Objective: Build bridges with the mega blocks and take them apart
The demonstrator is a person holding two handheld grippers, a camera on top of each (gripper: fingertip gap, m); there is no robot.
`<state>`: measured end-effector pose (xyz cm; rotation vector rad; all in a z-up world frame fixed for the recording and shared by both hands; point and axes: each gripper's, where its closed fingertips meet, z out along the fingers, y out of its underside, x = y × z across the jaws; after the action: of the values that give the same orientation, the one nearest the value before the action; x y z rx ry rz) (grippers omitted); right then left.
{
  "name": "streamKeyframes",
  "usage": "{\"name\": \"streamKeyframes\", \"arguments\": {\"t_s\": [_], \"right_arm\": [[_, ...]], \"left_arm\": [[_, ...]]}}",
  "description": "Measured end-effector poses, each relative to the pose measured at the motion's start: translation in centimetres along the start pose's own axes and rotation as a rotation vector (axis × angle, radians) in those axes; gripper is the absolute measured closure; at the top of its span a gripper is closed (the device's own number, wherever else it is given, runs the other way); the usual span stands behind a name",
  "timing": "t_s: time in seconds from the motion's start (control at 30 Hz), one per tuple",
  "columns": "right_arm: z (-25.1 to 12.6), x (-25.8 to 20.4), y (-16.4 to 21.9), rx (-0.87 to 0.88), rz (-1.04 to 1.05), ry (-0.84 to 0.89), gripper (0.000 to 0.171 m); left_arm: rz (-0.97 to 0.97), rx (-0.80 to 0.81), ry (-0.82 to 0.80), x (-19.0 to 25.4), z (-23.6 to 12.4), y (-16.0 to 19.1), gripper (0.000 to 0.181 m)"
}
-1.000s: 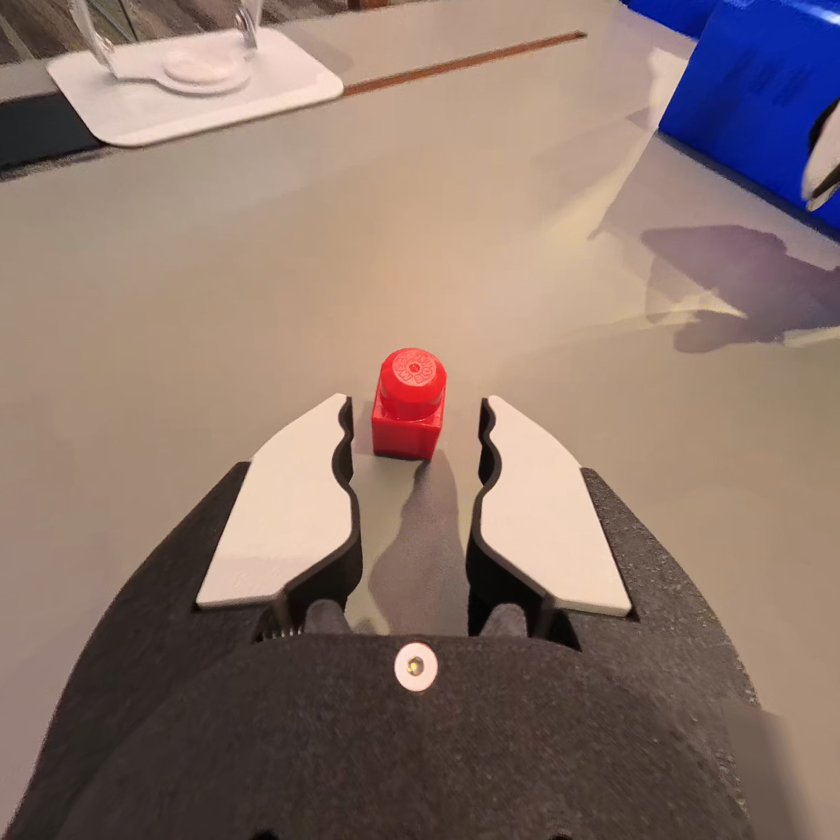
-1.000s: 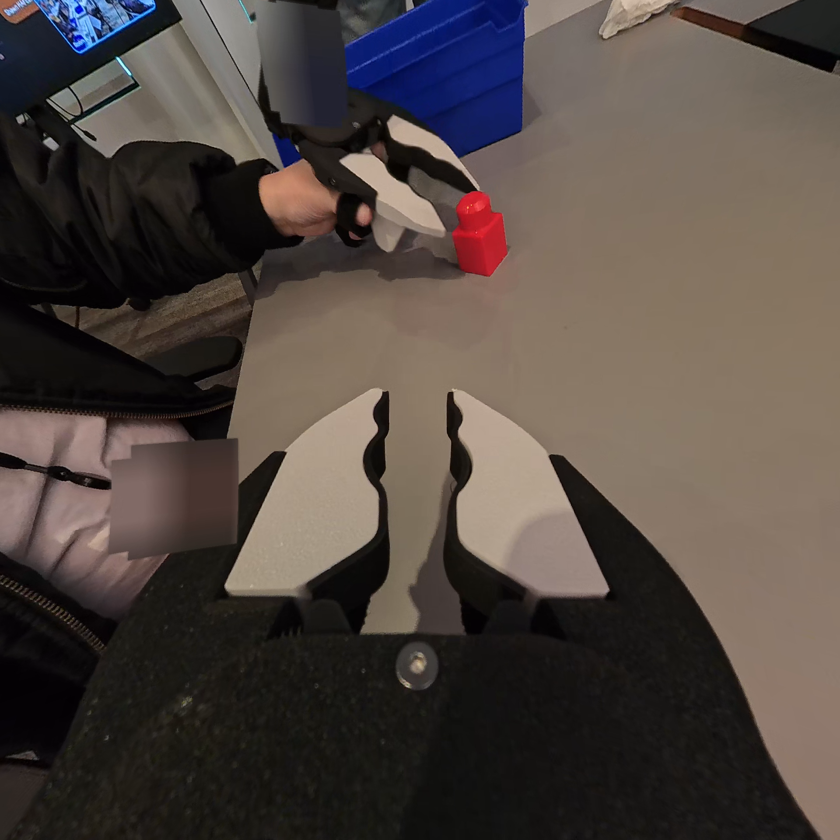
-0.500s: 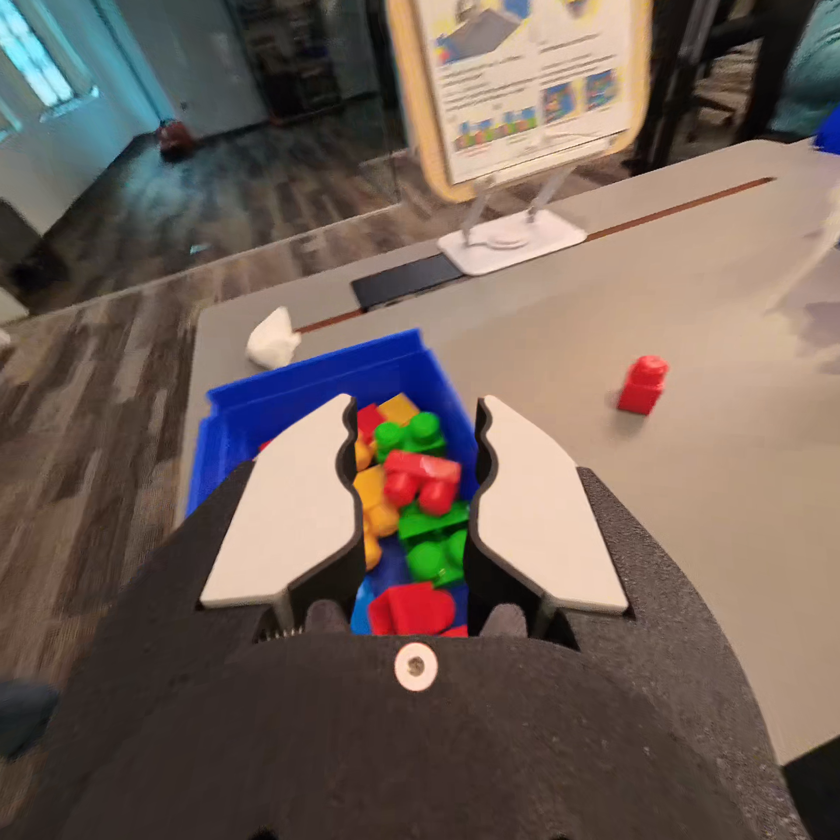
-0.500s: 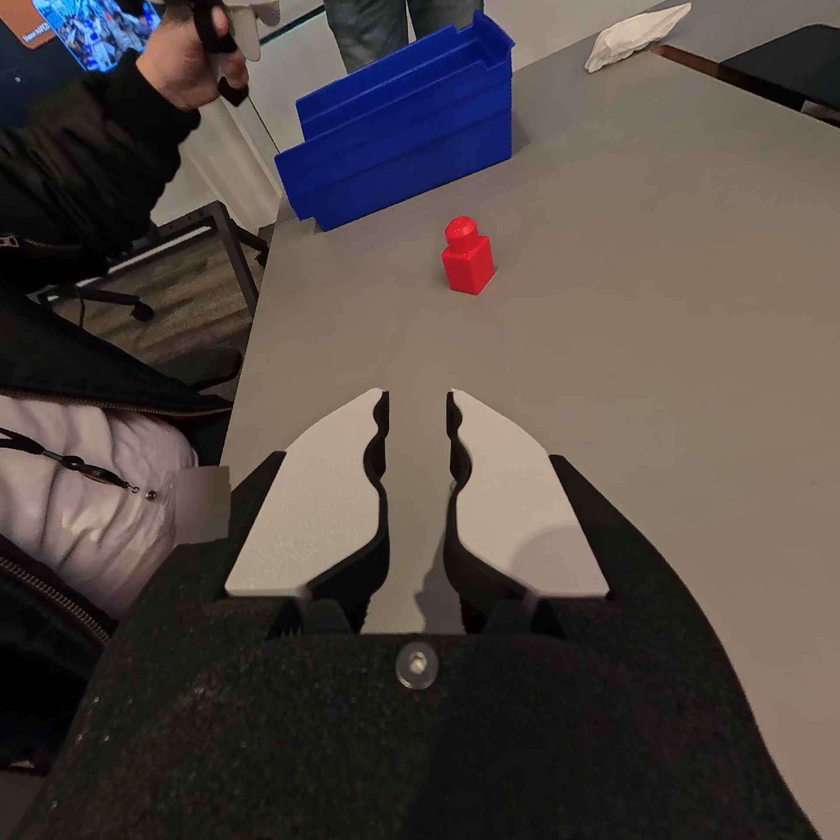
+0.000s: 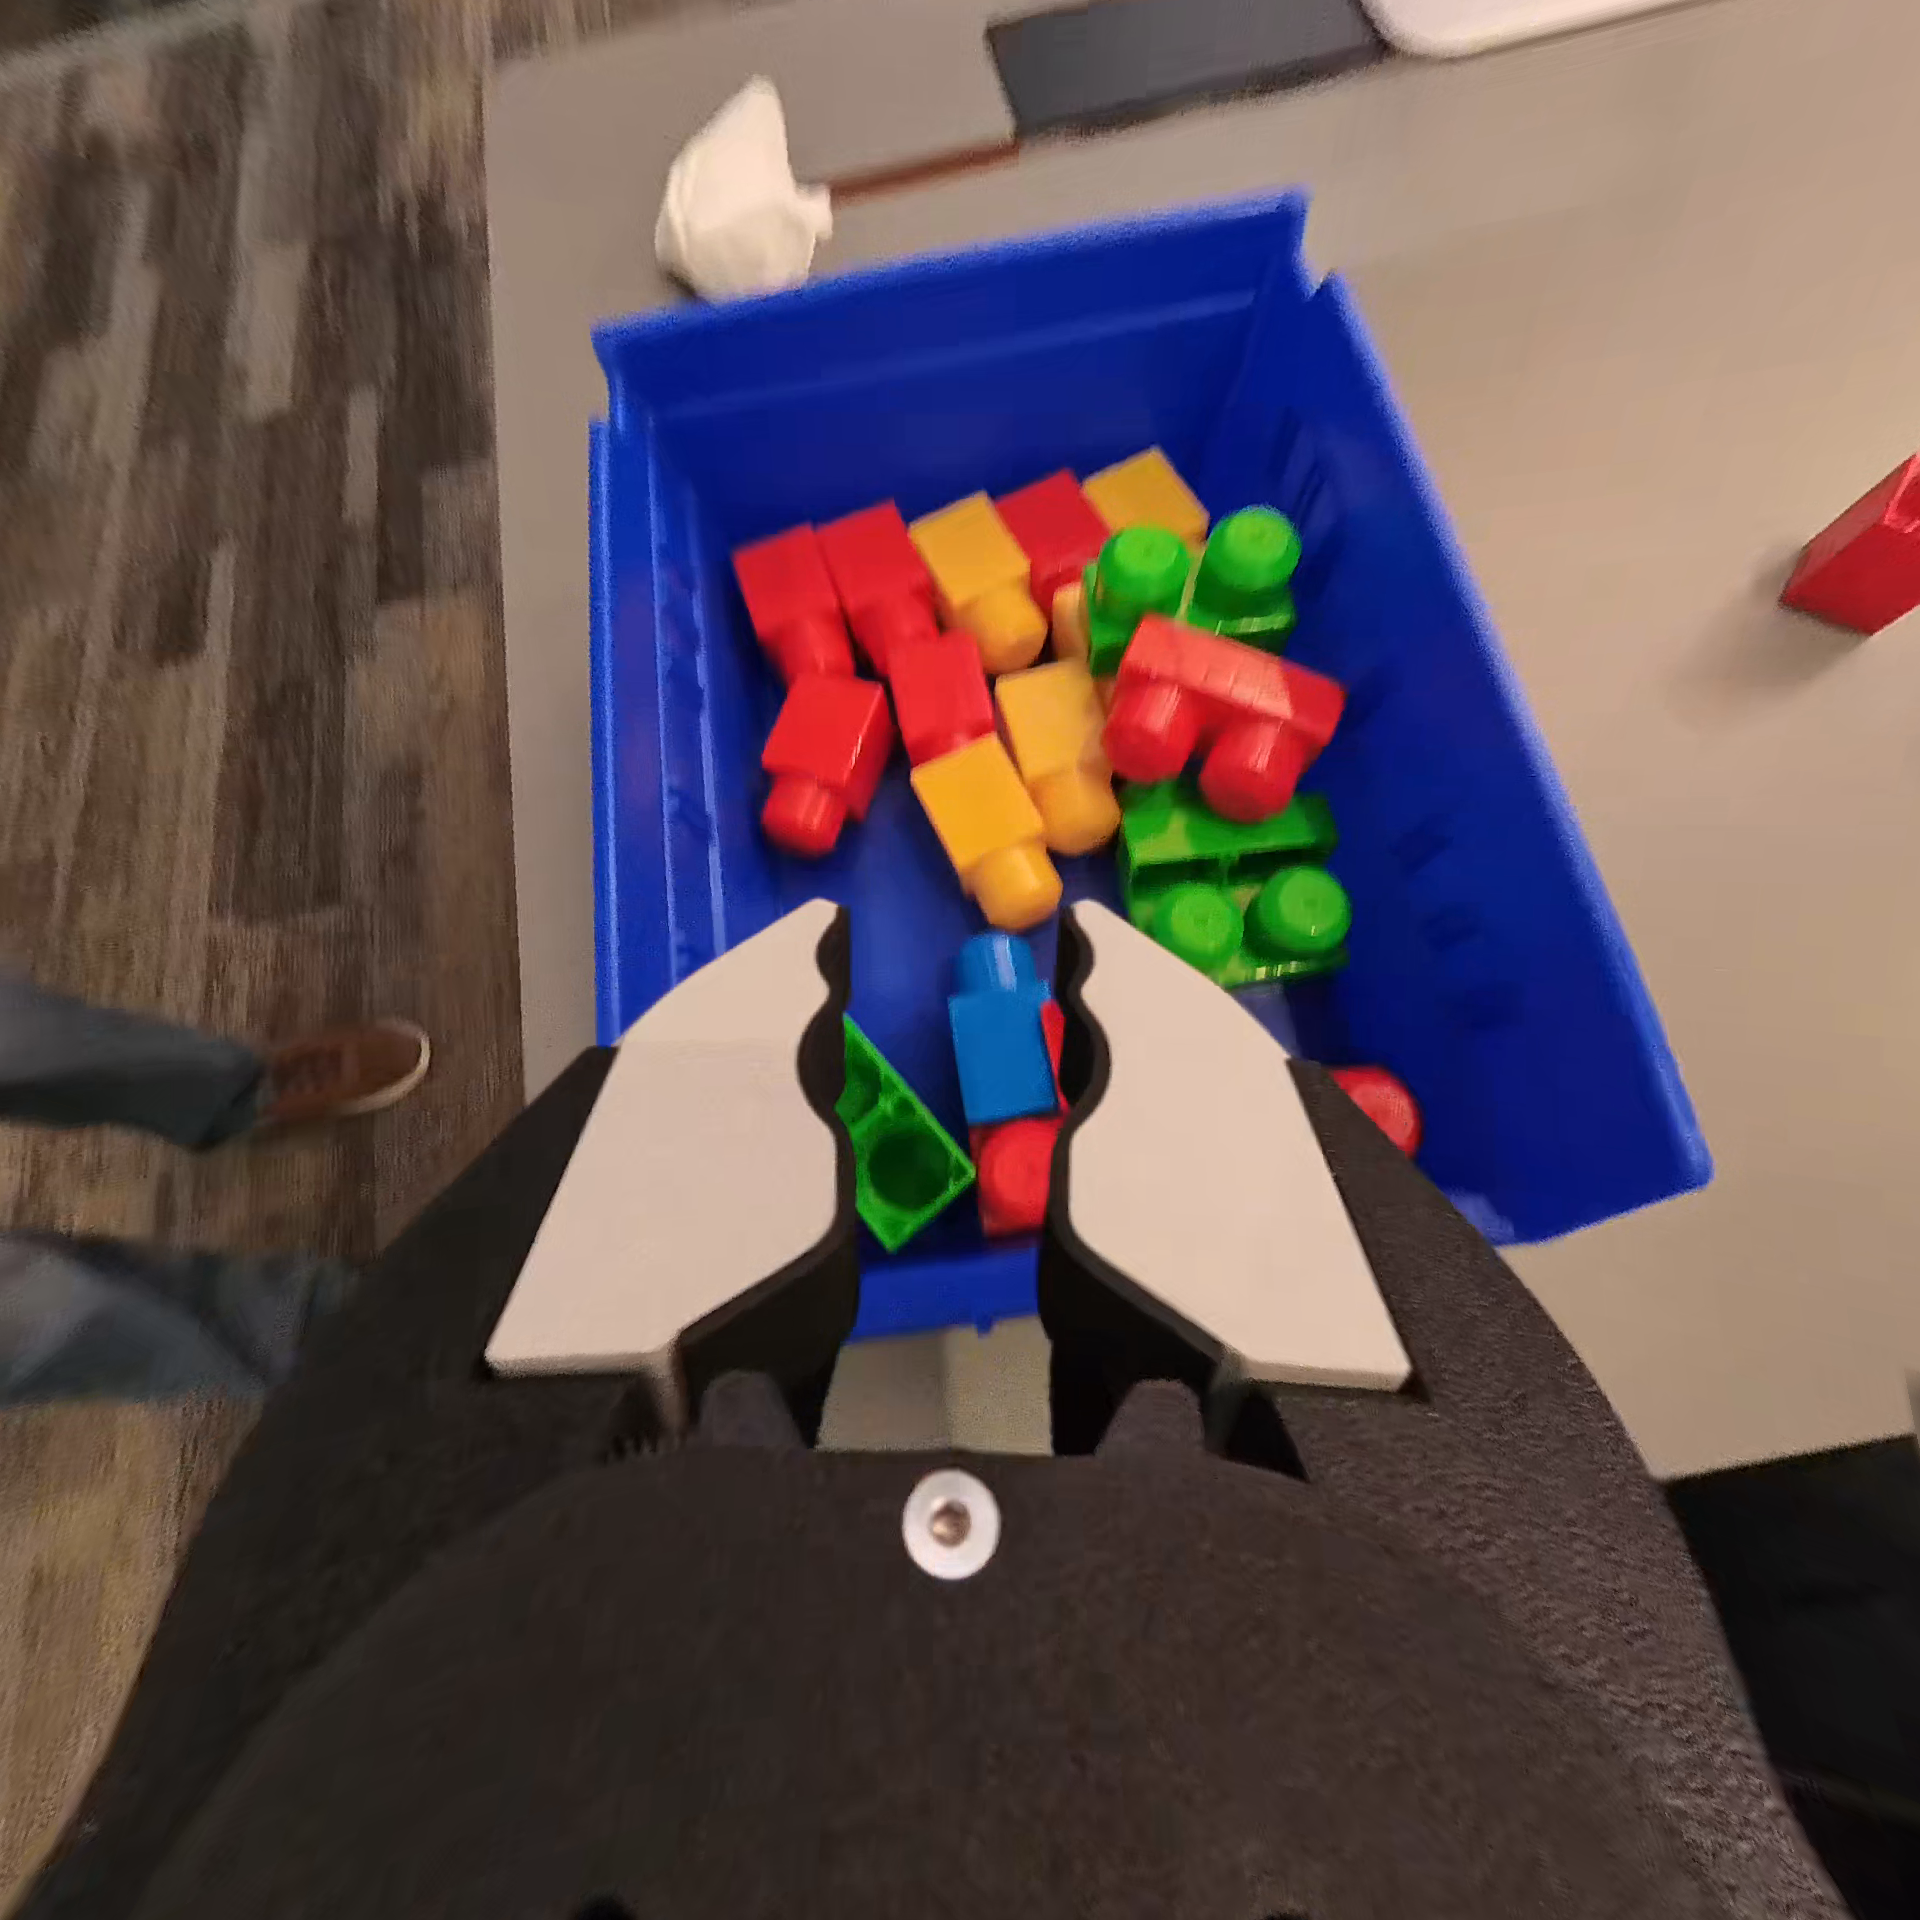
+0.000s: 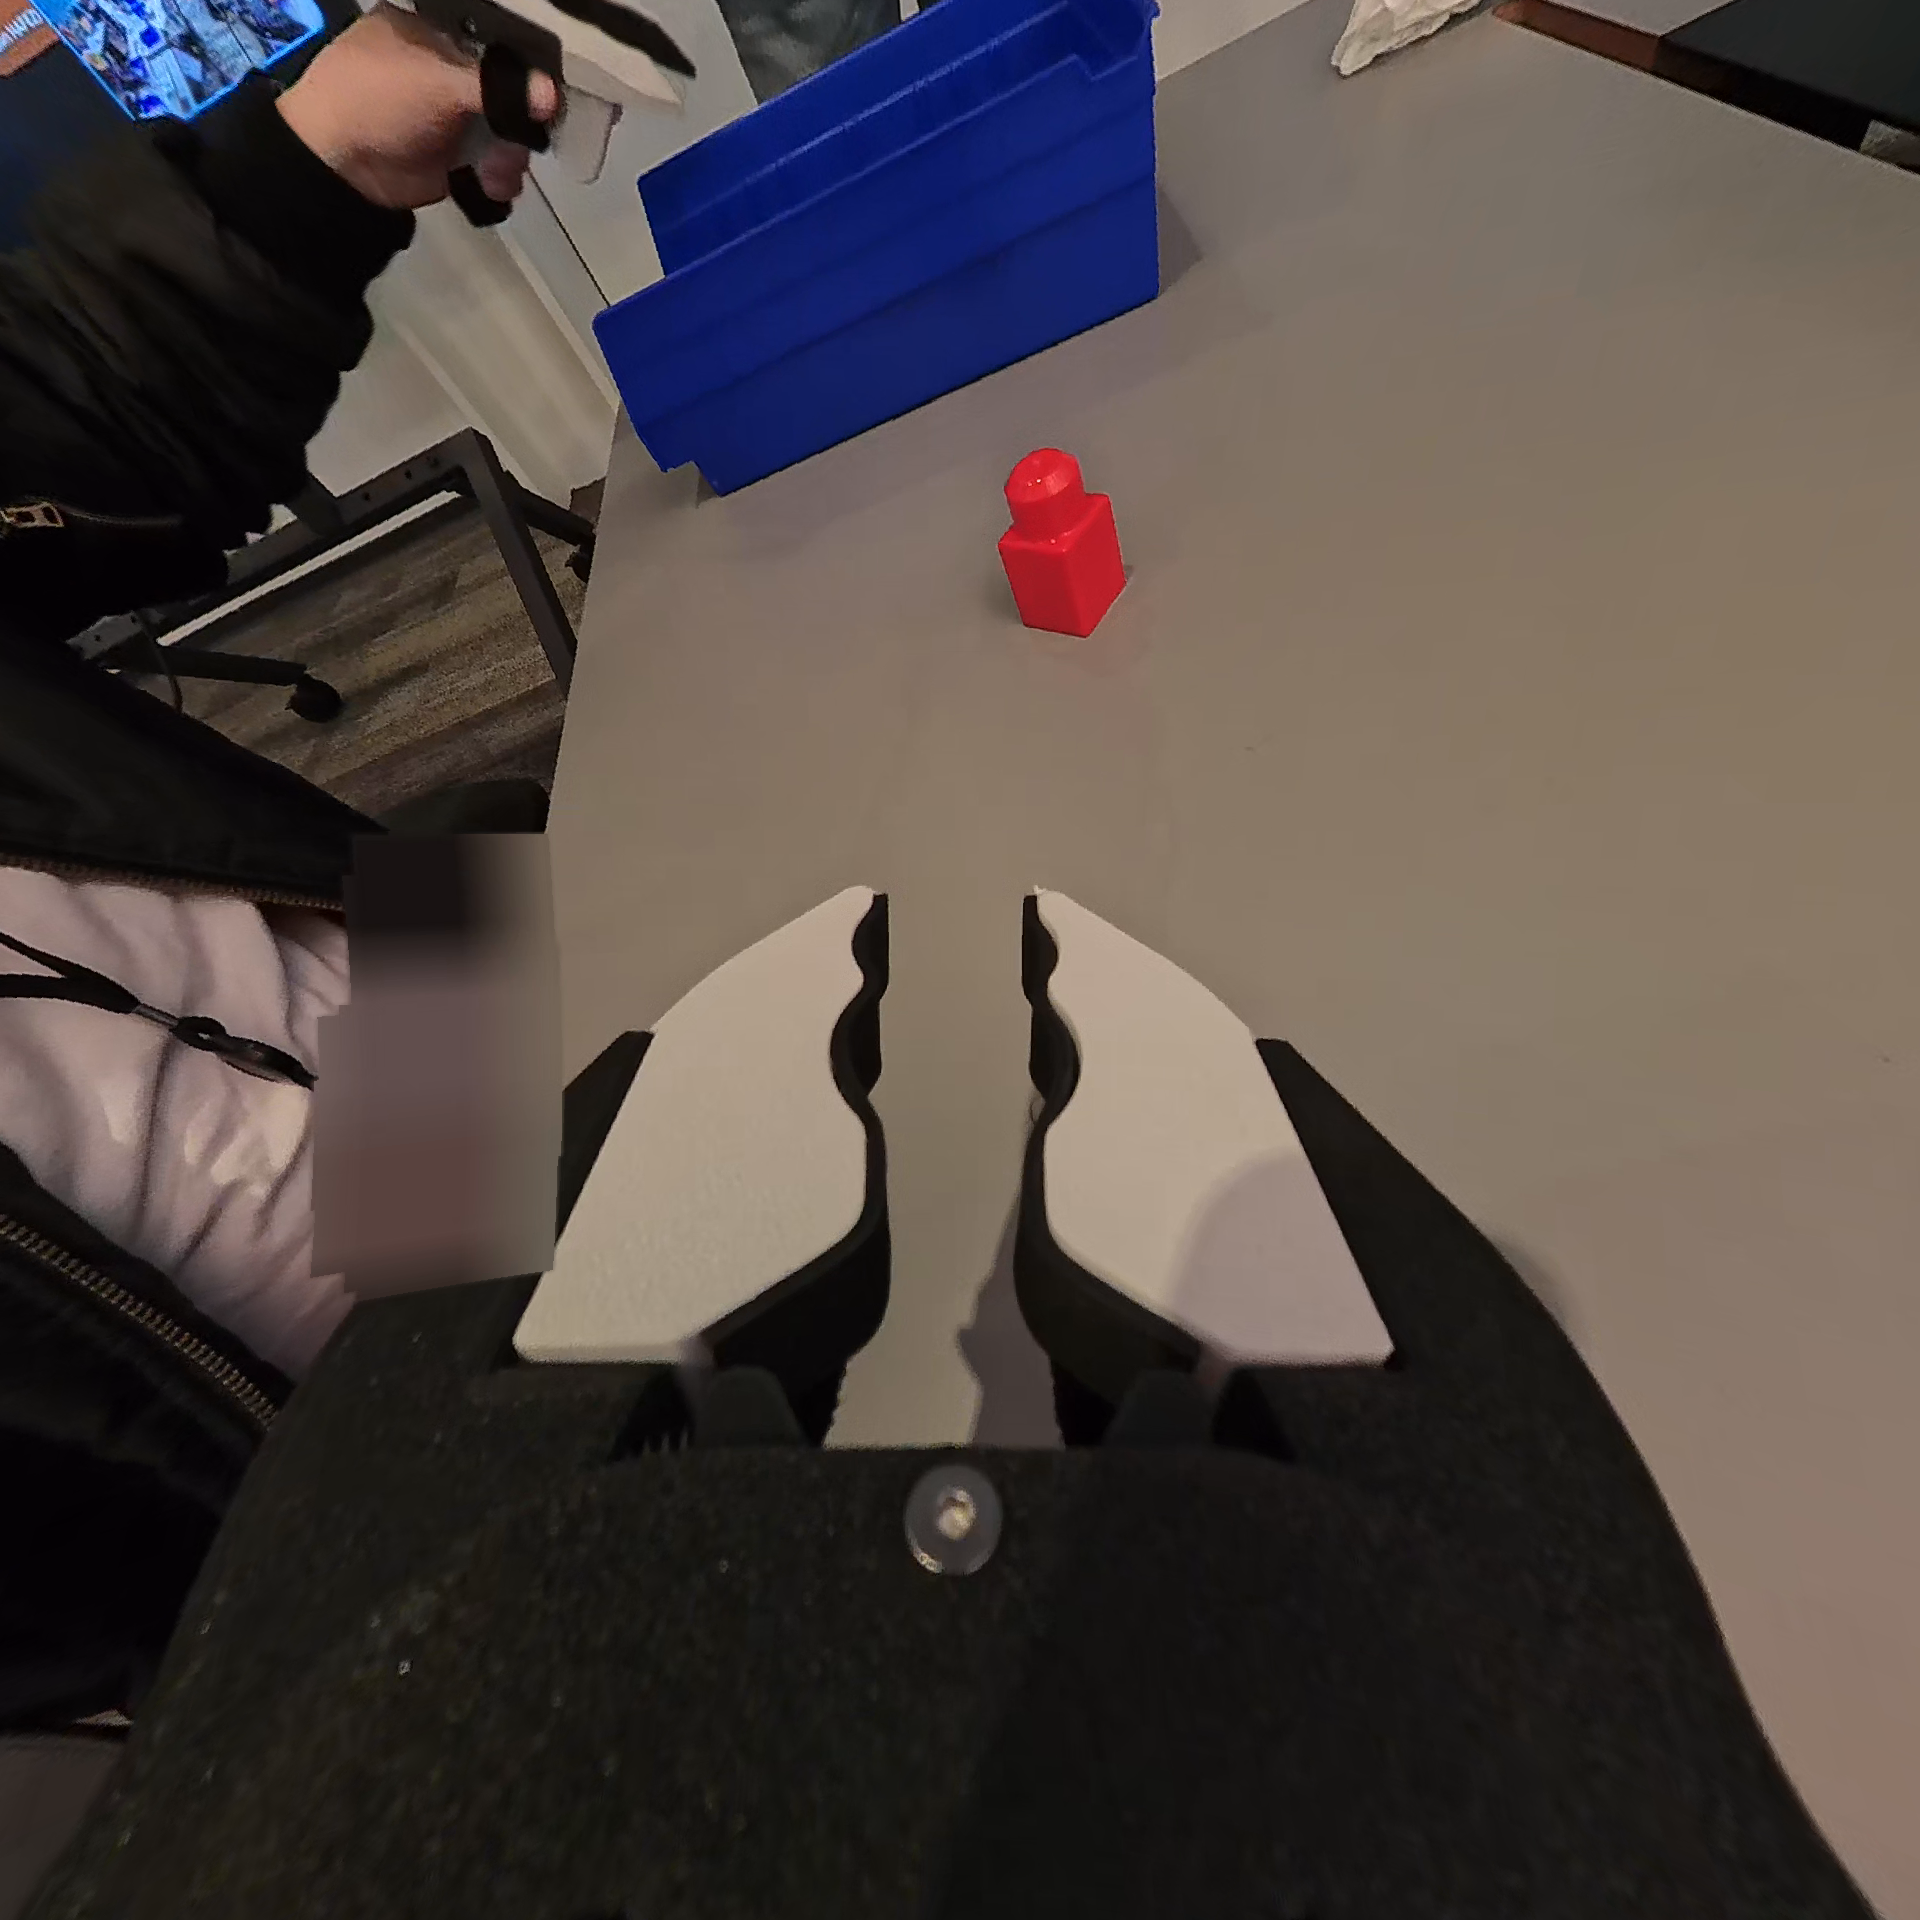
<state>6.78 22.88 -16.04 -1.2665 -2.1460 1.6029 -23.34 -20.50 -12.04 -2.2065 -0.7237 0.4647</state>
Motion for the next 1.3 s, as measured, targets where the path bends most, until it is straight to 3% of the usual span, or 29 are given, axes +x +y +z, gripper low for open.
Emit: {"name": "streamKeyframes", "arguments": {"t_s": [0.17, 0.37, 0.57, 0.8, 1.3], "right_arm": [[0.6, -0.6, -0.6, -0.001, -0.019, -0.029, 0.147], [2.0, -3.4, -2.9, 0.044, -0.096, -0.139, 0.147], [3.5, -6.7, -3.7, 0.069, -0.186, -0.267, 0.147], [3.2, -6.9, -3.4, 0.103, -0.19, -0.32, 0.147], [2.0, -5.9, -1.9, 0.11, -0.146, -0.32, 0.147]], "left_arm": [[-0.085, -0.17, -0.075, -0.9, -0.4, 2.8, 0.143], [-0.26, -0.416, -0.042, 0.2, 0.5, 4.7, 0.126], [-0.389, -0.486, -0.111, -0.6, 1.4, 5.6, 0.127], [-0.588, -0.556, -0.131, -1.4, 2.2, 7.5, 0.125], [-0.622, -0.599, -0.193, -2.0, 5.1, 9.2, 0.125]]}}
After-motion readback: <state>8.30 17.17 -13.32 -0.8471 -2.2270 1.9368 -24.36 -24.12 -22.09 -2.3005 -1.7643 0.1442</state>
